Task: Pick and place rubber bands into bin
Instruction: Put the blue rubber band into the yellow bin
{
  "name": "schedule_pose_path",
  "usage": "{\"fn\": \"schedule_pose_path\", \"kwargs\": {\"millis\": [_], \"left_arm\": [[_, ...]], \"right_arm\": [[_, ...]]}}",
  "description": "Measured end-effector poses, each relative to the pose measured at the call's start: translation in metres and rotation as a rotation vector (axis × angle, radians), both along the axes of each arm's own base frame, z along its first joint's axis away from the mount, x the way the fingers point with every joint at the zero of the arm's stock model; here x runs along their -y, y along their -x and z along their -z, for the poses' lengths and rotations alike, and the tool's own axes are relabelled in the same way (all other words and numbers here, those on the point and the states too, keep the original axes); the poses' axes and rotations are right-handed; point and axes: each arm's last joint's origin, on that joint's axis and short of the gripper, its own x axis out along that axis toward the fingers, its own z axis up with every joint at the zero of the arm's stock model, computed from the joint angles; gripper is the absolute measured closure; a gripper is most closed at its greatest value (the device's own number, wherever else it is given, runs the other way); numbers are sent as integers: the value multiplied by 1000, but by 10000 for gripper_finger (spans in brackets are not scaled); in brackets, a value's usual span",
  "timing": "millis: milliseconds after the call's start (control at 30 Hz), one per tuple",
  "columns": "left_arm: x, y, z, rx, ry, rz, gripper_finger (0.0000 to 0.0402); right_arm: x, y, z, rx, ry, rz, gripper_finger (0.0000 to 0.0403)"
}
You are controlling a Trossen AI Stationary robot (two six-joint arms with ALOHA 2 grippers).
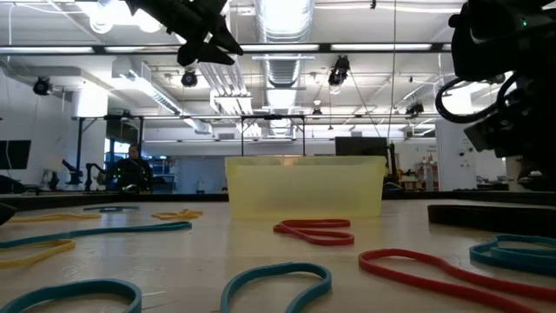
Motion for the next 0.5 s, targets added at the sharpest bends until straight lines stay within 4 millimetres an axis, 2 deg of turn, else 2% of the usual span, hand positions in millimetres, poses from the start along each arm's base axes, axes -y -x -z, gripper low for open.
{"fn": "schedule_pose_path", "kwargs": {"millis": [200, 433, 500], "left_arm": [[0, 0, -1, 6, -4, 0, 219], [0, 0, 0, 6, -4, 0, 219], [0, 0, 0, 6, -4, -1, 219]], "right_arm": [[2, 3, 5, -9, 18, 72, 315], [5, -2, 5, 20, 23, 178, 385], [8, -6, 4, 40, 22, 228, 392]]}}
